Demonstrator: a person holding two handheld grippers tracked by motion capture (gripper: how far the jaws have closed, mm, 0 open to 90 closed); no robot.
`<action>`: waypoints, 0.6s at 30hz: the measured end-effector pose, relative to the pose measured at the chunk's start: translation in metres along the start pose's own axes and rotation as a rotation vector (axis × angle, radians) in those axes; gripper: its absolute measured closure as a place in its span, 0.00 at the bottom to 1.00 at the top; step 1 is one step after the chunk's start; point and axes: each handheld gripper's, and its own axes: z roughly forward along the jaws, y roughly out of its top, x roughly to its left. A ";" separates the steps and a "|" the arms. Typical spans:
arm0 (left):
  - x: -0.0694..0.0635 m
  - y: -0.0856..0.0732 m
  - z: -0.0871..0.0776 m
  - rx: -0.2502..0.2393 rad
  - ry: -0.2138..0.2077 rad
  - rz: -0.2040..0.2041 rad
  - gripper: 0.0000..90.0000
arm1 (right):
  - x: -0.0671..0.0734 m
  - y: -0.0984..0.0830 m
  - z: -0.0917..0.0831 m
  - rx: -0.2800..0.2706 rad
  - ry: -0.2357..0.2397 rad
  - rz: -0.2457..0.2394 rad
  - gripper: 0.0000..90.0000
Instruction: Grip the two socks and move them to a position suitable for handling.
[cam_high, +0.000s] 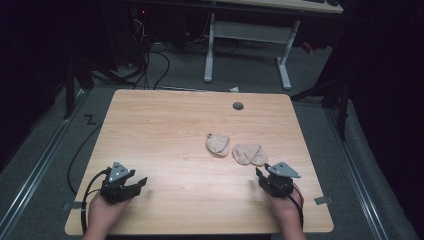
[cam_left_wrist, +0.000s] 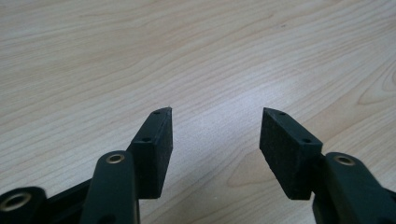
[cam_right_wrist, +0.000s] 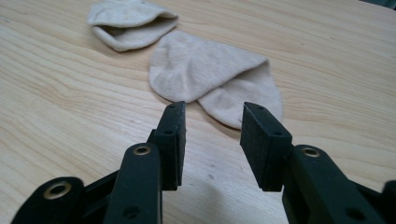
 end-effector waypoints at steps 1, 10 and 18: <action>0.000 0.000 0.000 0.000 0.000 0.000 0.50 | 0.000 0.000 0.000 0.000 0.000 0.000 0.67; -0.003 0.003 0.002 -0.010 -0.011 0.016 0.49 | 0.000 -0.004 -0.004 0.018 0.021 -0.006 0.68; -0.003 0.002 0.000 -0.008 -0.018 0.022 0.52 | 0.004 -0.002 0.000 0.016 0.055 -0.020 0.79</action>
